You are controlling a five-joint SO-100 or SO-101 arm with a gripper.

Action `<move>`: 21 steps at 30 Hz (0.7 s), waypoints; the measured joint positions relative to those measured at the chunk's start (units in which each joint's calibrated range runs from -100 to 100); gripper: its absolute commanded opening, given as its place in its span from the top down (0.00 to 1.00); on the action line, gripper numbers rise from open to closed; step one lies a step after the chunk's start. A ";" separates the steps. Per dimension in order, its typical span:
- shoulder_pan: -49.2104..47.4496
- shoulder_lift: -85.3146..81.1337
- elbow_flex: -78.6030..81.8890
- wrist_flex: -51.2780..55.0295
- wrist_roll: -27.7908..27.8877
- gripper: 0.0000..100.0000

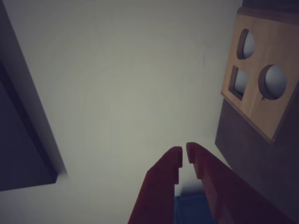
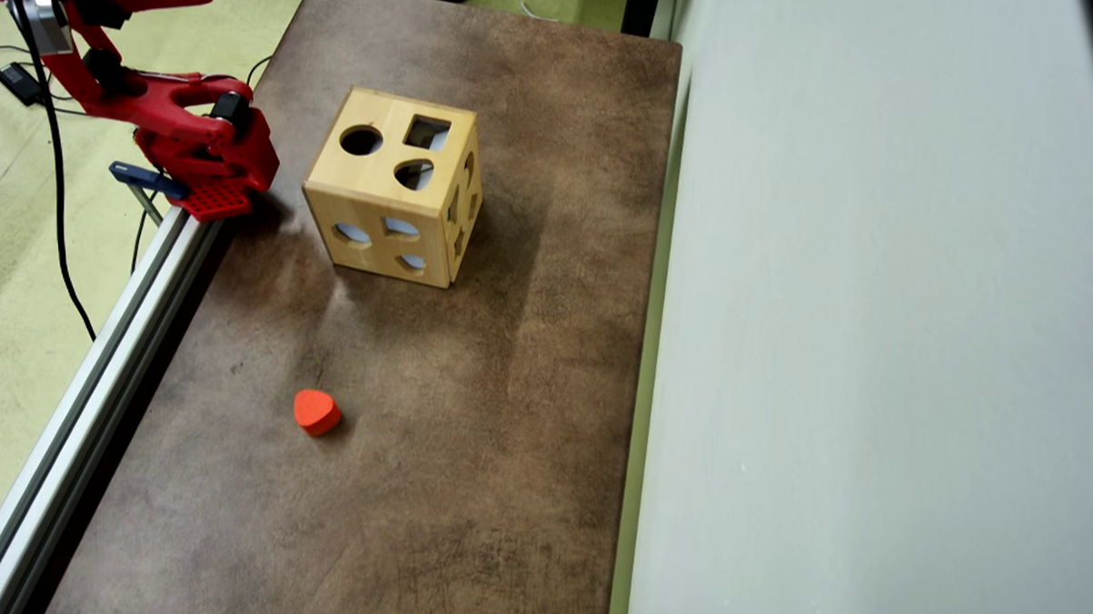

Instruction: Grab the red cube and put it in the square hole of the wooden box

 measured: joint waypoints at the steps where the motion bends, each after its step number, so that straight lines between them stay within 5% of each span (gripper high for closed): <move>1: 0.00 0.00 0.81 0.08 0.00 0.97; 21: 0.00 -0.17 9.21 1.29 0.00 0.97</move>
